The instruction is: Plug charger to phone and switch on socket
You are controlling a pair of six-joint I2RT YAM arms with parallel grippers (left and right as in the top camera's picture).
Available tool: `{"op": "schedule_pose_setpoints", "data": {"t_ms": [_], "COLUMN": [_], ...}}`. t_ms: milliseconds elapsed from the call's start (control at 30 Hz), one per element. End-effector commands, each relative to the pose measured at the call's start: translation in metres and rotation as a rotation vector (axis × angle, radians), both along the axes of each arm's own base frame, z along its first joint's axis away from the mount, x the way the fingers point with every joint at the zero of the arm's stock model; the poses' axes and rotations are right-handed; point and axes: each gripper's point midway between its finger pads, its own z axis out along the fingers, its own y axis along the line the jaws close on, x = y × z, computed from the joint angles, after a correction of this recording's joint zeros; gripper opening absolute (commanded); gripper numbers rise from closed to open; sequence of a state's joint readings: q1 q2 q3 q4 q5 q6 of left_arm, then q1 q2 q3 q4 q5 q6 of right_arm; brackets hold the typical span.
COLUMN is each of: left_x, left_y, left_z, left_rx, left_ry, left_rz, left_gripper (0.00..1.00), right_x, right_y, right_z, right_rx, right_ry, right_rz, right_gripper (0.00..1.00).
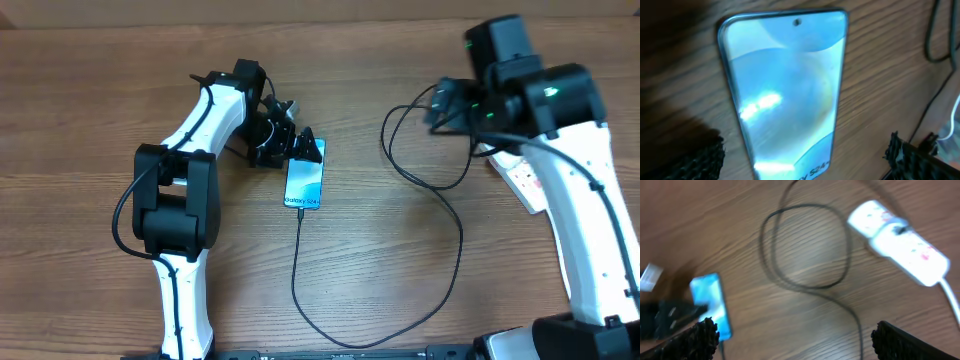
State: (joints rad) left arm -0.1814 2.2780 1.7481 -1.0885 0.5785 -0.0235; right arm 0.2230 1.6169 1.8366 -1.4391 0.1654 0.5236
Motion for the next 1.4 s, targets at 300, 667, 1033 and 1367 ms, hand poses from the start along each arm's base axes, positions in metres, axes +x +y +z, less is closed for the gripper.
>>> {"op": "schedule_pose_setpoints", "data": {"t_ms": [300,667,1033,1367], "left_x": [0.036,0.016,0.015,0.015], "left_y": [0.046,0.107,0.111,0.111], "left_z": [0.124,0.258,0.250,0.250], "left_rx": [0.078,0.319,0.351,0.351], "left_ry": [-0.314,-0.678,-0.652,-0.651], "left_rz": [0.164,0.409,0.411,0.410], "left_gripper": [0.99,1.00,1.00,1.00], "right_x": [0.019,0.017,0.021,0.017], "right_y": [-0.155,-0.239,-0.270,-0.272], "right_z": [-0.021,-0.087,-0.118,-0.164], "right_rx": [-0.074,-0.085,-0.093,-0.119], "right_ry": [0.029,0.179,0.168,0.182], "right_rz": [-0.417,-0.613,-0.676,-0.676], "right_gripper": [1.00,1.00,1.00,1.00]}}
